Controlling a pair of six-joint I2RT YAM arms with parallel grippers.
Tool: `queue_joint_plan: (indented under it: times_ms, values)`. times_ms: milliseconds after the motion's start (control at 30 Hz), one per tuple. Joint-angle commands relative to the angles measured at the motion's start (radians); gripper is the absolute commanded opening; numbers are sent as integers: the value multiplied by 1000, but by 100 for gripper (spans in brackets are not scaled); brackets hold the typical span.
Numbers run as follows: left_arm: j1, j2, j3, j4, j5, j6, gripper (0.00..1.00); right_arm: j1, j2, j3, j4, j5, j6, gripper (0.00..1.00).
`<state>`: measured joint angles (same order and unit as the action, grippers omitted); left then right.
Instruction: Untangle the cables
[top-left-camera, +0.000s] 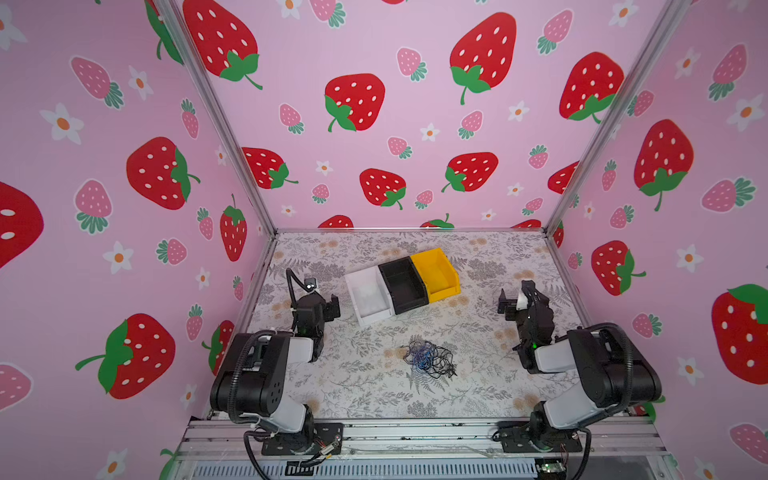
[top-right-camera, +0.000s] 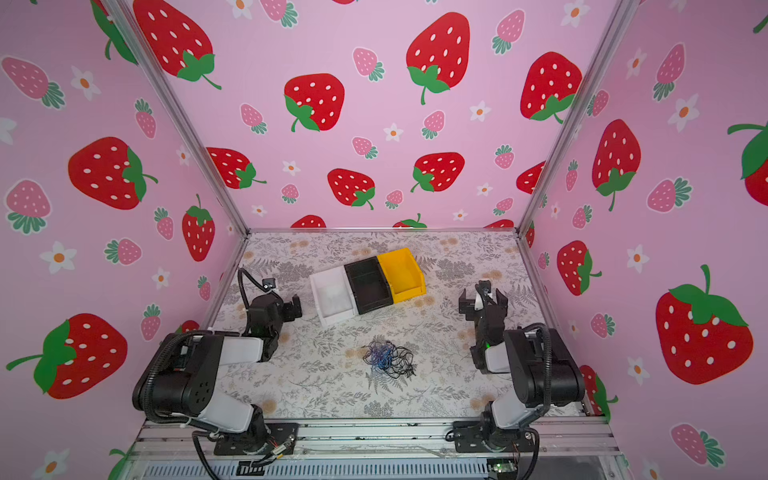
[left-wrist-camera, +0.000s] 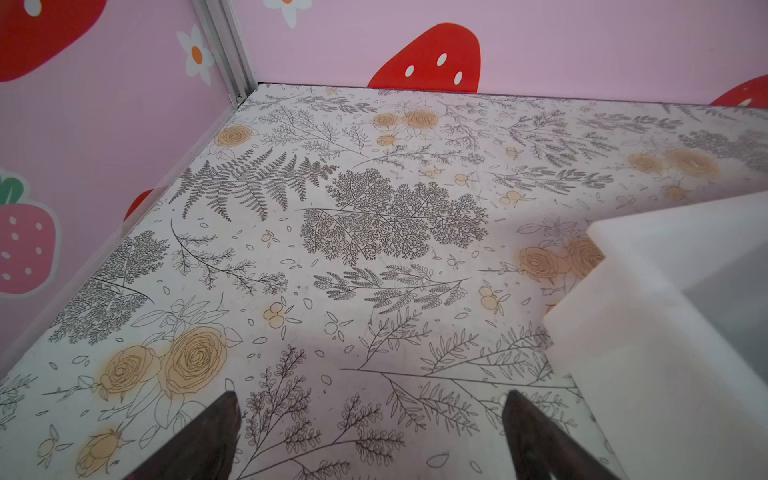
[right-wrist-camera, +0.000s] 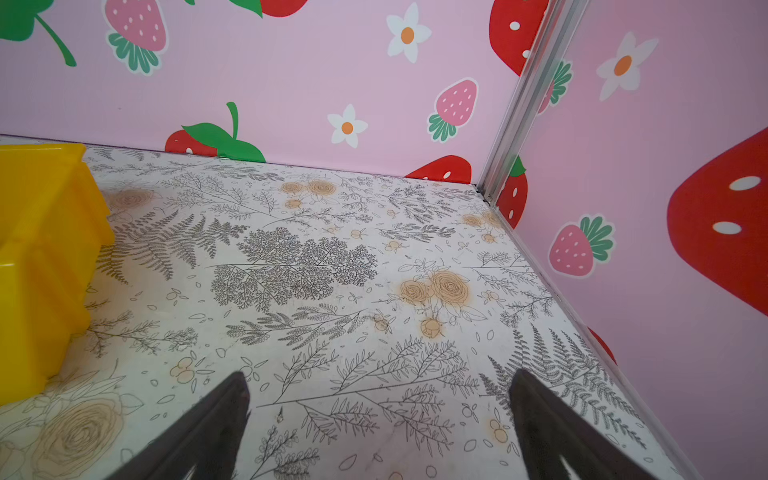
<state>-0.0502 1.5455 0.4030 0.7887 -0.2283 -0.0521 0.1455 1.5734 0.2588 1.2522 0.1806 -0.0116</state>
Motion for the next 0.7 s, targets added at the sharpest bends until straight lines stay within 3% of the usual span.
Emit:
queue_joint_plan:
  times_ms: [0, 667]
  values:
    - [3, 2, 25, 28, -13, 5, 99, -9, -2, 0, 19, -11, 3, 99]
    - [18, 4, 34, 8, 18, -2, 99, -26, 4, 14, -4, -32, 16, 99]
